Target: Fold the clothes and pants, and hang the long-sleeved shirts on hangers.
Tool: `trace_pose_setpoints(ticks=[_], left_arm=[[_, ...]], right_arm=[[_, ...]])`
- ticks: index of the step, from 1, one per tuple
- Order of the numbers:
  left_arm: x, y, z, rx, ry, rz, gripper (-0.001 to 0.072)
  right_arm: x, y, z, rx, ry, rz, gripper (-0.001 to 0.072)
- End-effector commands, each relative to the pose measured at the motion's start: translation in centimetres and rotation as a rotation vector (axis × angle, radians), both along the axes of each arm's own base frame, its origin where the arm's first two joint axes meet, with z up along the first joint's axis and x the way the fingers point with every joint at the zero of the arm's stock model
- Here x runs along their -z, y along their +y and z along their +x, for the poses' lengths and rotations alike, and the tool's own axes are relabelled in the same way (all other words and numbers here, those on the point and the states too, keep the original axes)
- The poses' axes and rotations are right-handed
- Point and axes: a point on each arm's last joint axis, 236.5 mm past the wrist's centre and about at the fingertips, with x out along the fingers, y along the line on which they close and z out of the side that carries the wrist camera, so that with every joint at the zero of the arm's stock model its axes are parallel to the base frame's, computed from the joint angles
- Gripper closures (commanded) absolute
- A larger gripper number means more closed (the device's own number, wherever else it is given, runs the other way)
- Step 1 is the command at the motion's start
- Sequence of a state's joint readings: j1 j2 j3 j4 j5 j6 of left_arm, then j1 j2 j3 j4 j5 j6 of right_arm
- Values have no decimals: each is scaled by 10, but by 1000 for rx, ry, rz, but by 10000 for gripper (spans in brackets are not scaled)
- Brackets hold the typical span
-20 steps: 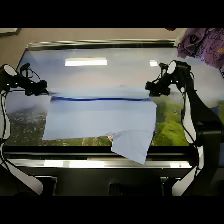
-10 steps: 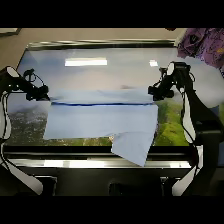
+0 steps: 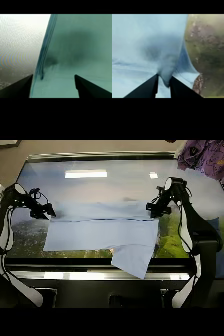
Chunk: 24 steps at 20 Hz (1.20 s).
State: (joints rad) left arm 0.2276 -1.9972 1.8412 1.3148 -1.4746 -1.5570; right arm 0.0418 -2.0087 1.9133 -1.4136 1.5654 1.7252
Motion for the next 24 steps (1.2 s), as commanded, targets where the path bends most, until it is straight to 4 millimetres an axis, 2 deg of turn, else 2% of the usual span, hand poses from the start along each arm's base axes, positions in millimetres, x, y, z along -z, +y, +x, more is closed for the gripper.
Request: trace_pose_setpoints(ticks=[1,2,4,6,8,9,10,12,13,15,17,20,22,24], left_arm=[[-8,2,7,-62,-14,3,40],[-20,5,13,-66,-49,10,40],[-64,23,32,-92,-170,39,40],[-118,54,41,-155,-308,76,39],[-154,91,25,-234,-369,104,40],[-163,110,9,-280,-370,111,40],[-165,123,-8,-326,-361,97,41],[-156,132,-43,-425,-329,1,40],[-147,128,-59,-455,-310,-60,41],[-122,117,-89,-505,-253,-141,40],[-95,103,-112,-535,-180,-174,41],[-67,83,-130,-538,-97,-210,41],[-59,78,-133,-534,-78,-211,41],[-57,76,-131,-529,-79,-207,41]], right_arm=[[-8,5,12,12,-59,18,322],[-20,5,18,13,-104,20,202],[-57,-3,29,-32,-222,-9,182],[-99,-28,25,-112,-301,-99,164],[-138,-45,16,-70,-358,-52,165],[-151,-59,8,-29,-375,-20,165],[-155,-71,-8,8,-370,26,166],[-141,-84,-54,85,-303,122,166],[-126,-80,-84,124,-250,185,166],[-92,-60,-139,197,-161,286,167],[-60,-27,-186,233,-98,370,167],[-25,17,-230,325,-54,515,167],[-7,32,-248,374,-30,561,167],[7,39,-260,402,-10,576,167]])
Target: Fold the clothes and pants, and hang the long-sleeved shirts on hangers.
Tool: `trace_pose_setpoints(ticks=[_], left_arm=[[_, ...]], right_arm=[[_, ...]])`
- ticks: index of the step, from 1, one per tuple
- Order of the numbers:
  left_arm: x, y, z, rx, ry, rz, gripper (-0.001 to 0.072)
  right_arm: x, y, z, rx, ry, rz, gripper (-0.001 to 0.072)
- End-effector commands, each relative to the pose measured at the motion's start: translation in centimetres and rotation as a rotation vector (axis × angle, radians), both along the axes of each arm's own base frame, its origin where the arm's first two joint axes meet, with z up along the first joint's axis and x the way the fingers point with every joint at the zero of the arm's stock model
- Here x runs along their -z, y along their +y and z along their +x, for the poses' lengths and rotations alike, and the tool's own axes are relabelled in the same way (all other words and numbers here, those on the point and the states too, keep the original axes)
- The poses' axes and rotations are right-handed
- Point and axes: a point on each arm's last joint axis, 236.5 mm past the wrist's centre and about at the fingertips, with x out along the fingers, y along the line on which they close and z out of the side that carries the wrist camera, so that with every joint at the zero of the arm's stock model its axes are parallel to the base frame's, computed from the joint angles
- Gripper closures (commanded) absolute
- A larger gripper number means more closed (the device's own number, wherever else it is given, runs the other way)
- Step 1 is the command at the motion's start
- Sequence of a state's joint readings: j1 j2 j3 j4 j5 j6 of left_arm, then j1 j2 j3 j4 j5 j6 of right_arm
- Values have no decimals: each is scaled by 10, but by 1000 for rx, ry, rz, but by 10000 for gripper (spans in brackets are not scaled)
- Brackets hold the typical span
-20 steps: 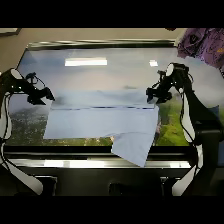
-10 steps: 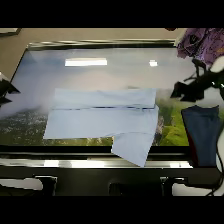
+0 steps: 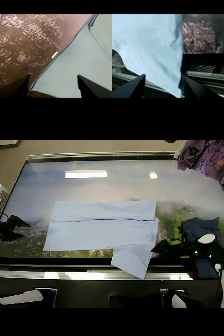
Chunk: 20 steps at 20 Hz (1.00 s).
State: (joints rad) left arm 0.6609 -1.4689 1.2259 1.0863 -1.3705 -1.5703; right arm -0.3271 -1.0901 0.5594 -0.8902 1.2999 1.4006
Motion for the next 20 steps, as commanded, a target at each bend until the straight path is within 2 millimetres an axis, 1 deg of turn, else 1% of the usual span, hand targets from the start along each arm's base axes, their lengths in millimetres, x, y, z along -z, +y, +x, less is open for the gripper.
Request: trace_pose_setpoints(ticks=[1,4,9,13,15,17,18,19,20], left_arm=[[10,-8,-4,0,13,-14,41],[11,-8,-3,-1,12,-12,41],[11,-8,-3,-1,12,-13,41],[11,-11,-5,5,21,-23,40],[10,-14,-9,14,34,-35,40],[10,-14,-9,35,26,-31,39],[11,-15,-9,59,16,-25,40],[14,-15,-11,83,8,-20,40],[18,-17,-13,105,3,-20,40]], right_arm=[[27,21,-24,81,24,67,167],[35,18,-25,103,22,48,167],[39,12,-12,145,-18,21,173],[44,19,-14,145,13,65,181],[46,23,-15,136,27,92,318],[46,27,-18,127,42,111,351],[46,27,-19,124,45,112,432],[46,26,-18,126,42,109,528],[46,26,-18,125,39,108,571]])
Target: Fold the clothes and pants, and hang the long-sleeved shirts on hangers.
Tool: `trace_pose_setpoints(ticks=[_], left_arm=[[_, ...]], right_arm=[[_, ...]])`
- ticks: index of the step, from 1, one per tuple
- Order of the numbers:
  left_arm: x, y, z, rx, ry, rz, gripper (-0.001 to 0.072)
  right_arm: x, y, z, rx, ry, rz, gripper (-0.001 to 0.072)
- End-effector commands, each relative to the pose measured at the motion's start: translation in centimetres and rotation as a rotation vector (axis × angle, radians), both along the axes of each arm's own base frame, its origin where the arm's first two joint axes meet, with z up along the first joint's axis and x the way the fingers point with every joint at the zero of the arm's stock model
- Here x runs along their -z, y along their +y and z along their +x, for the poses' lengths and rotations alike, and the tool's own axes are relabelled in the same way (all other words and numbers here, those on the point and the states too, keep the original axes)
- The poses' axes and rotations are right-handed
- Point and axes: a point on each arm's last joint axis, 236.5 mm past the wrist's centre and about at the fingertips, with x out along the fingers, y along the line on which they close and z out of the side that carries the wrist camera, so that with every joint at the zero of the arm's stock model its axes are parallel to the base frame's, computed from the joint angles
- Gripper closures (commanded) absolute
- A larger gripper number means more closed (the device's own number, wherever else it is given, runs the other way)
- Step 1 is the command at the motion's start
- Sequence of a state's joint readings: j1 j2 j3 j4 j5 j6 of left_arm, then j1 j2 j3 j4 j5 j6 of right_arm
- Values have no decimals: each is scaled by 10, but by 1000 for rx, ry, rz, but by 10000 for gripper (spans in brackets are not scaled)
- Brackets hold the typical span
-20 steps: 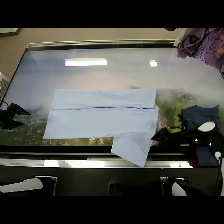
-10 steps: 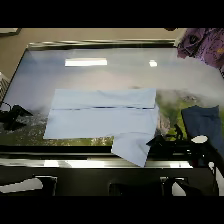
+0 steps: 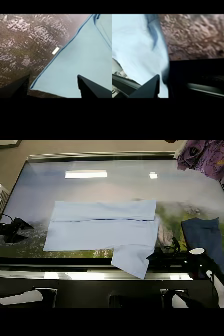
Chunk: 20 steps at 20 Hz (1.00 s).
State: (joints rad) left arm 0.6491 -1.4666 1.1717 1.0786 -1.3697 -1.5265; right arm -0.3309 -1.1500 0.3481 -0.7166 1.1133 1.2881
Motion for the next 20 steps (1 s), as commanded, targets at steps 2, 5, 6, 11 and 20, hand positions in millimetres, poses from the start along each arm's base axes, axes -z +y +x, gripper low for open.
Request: trace_pose_setpoints(ticks=[2,5,6,11,20], left_arm=[[15,-13,-8,88,-49,-37,40],[32,-29,-11,88,-127,-111,39],[37,-33,-13,94,-139,-123,39],[54,-47,-27,110,-102,-170,40],[57,-51,-46,145,-24,-189,41]], right_arm=[[-2,4,-1,-13,-4,25,680],[-6,8,1,2,1,47,680],[-7,9,3,10,-2,55,680],[-8,9,3,14,-3,58,680],[-12,9,6,17,-23,55,680]])
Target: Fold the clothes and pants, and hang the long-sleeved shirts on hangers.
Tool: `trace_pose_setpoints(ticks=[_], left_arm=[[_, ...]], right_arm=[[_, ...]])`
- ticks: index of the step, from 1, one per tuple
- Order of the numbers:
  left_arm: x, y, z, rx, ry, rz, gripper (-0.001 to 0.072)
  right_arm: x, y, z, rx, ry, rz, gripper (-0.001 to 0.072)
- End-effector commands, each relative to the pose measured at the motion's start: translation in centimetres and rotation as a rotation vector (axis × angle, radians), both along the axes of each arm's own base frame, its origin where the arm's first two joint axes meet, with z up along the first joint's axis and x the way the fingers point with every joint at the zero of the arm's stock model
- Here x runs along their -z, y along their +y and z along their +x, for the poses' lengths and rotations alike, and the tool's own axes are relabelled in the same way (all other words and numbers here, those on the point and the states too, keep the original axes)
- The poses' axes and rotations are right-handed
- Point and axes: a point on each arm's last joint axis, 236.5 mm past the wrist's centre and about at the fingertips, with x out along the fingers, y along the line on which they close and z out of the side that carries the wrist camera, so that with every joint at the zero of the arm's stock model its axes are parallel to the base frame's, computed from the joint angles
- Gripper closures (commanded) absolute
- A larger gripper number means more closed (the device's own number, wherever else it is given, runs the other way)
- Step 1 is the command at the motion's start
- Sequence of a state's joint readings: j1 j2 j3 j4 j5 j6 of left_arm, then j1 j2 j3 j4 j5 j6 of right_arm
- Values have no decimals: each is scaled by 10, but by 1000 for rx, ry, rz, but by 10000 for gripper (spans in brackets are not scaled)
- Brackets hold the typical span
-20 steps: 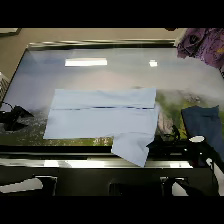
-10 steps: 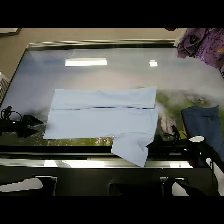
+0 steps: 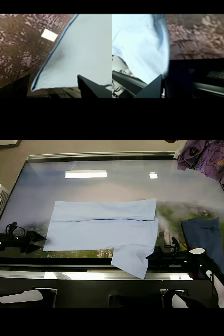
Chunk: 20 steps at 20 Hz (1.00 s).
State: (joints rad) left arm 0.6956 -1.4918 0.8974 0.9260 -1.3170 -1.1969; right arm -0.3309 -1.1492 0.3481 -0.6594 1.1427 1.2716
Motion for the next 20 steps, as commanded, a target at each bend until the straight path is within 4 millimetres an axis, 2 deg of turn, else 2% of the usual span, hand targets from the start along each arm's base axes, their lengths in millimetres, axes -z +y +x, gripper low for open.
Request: trace_pose_setpoints(ticks=[1,7,8,9,10,11,12,14,15,16,17,20], left_arm=[[1,-1,-5,8,22,-2,41],[10,-19,-6,56,58,-32,42],[12,-24,-7,70,68,-41,66],[12,-28,-9,81,79,-53,123],[13,-32,-11,92,90,-66,124],[13,-35,-13,100,101,-79,180],[12,-36,-15,104,107,-88,355],[10,-38,-18,112,115,-102,457],[8,-40,-19,118,119,-112,578],[6,-41,-21,122,123,-119,662],[4,-42,-22,126,124,-124,689],[-7,-42,-21,113,114,-108,690]], right_arm=[[-2,-1,3,4,-16,-6,680],[-5,-3,7,15,-41,-21,680],[-5,-3,7,15,-41,-21,680],[-5,-3,7,15,-41,-21,680],[-5,-3,7,15,-41,-21,680],[-5,-3,7,15,-41,-21,680],[-5,-3,7,15,-41,-21,680],[-5,-3,7,14,-41,-20,680],[-5,-3,7,13,-40,-18,680],[-6,-3,7,12,-44,-18,681],[-8,-3,8,11,-53,-22,681],[-18,-5,9,19,-85,-44,682]])
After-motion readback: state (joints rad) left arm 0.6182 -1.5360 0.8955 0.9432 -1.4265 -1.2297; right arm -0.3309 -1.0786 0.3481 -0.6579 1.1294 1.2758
